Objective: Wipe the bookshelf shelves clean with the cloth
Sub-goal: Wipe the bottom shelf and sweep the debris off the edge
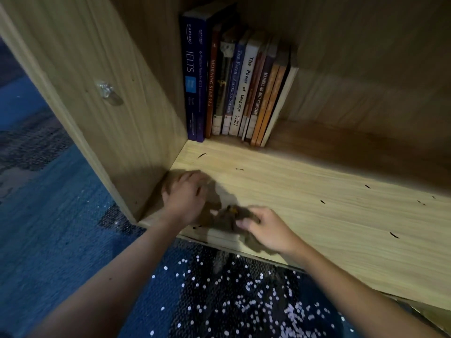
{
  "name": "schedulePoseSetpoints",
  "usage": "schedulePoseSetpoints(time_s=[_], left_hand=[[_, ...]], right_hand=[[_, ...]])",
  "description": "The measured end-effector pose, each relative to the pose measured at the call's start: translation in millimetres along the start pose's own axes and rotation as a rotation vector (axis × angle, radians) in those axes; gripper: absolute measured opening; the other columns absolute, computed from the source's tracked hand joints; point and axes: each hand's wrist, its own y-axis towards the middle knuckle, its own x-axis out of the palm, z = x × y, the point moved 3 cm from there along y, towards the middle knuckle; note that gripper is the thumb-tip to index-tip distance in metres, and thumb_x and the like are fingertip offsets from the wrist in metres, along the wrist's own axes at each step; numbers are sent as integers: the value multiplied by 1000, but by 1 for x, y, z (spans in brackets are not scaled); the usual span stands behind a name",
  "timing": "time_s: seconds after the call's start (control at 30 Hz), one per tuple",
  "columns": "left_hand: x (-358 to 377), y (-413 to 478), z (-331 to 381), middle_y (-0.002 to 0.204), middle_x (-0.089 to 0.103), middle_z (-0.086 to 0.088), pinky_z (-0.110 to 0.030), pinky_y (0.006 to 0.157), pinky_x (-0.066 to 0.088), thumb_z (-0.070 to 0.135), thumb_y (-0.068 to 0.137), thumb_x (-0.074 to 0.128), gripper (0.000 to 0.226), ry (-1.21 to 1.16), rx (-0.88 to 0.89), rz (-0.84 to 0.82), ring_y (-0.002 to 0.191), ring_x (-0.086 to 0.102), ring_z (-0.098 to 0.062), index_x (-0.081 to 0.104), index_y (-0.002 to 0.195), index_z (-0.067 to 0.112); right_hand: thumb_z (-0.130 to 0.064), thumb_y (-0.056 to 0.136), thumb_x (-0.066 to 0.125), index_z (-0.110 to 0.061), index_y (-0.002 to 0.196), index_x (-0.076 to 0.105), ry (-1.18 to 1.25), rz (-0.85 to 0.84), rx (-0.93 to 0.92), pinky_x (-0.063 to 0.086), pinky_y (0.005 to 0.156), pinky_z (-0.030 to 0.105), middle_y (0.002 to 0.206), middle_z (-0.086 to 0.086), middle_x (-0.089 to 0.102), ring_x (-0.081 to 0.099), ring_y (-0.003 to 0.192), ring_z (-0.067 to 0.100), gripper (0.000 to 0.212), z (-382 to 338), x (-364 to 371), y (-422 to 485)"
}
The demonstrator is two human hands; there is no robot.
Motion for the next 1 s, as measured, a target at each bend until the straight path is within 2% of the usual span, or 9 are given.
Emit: schedulePoseSetpoints(time_s=[0.1, 0.2, 0.27, 0.37, 0.43, 0.53, 0.7, 0.8, 1.0], left_hand=[[-3, -21, -4, 142, 38, 9, -56, 113, 9, 26, 97, 41, 33, 11, 25, 59, 136, 27, -18, 49, 127, 33], [-2, -43, -13, 140, 41, 10, -52, 114, 9, 27, 96, 42, 32, 37, 5, 88, 133, 30, -16, 52, 125, 33], [-1, -57, -18, 141, 41, 10, -50, 113, 11, 29, 96, 42, 31, 59, 6, 92, 133, 32, -15, 54, 125, 32], [-2, -71, -19, 141, 42, 11, -48, 113, 11, 29, 96, 42, 31, 84, 10, 119, 134, 31, -15, 54, 124, 32], [-1, -87, -19, 142, 41, 10, -48, 113, 10, 25, 95, 44, 33, 112, 28, 102, 136, 29, -15, 52, 127, 30], [11, -106, -20, 146, 35, 9, -45, 113, 10, 24, 94, 47, 44, 135, 34, 49, 137, 26, -15, 41, 137, 29], [20, -119, -15, 151, 24, 7, -42, 114, 7, 23, 91, 48, 53, 172, 49, 6, 140, 20, -17, 33, 142, 27], [20, -122, -15, 153, 21, 6, -42, 114, 6, 24, 92, 46, 54, 185, 38, -14, 140, 19, -17, 29, 144, 26], [19, -123, -16, 156, 15, 4, -45, 114, 6, 23, 93, 44, 57, 201, 38, -61, 142, 17, -19, 23, 146, 25]], right_hand=[[-20, 89, 56, -17, 87, 66, 30, -38, -35, 36, 55, 32, 77, 18, 59, 49, 59, 22, 11, 4, 6, -28], [-7, 91, 51, -13, 75, 60, 194, 239, -84, 43, 50, 22, 65, 10, 58, 54, 47, 12, 19, -5, -7, -40], [-4, 91, 48, -12, 86, 61, 113, 339, -122, 41, 45, 13, 70, 4, 60, 54, 46, 0, 16, -6, -5, -47], [-11, 89, 55, -10, 96, 66, -223, 277, -161, 37, 60, 15, 84, 0, 65, 51, 66, 7, 13, 4, 14, -52], [-12, 88, 58, -9, 90, 67, -79, 219, -172, 37, 58, 18, 75, 3, 63, 51, 65, 9, 10, -1, 22, -60], [-13, 90, 54, -24, 91, 62, 129, 234, -199, 42, 59, 15, 82, -3, 61, 56, 69, 7, 14, -10, 30, -70], [-14, 86, 60, -6, 106, 63, -195, 323, -339, 38, 86, 18, 95, 2, 48, 46, 94, 14, 21, 2, 49, -86], [-12, 88, 57, -9, 115, 61, -455, 379, -380, 42, 88, 26, 98, 0, 49, 48, 96, 15, 27, 11, 44, -93], [-14, 92, 53, -8, 118, 58, -457, 369, -353, 35, 86, 15, 100, -2, 48, 47, 92, 8, 27, 10, 47, -101]])
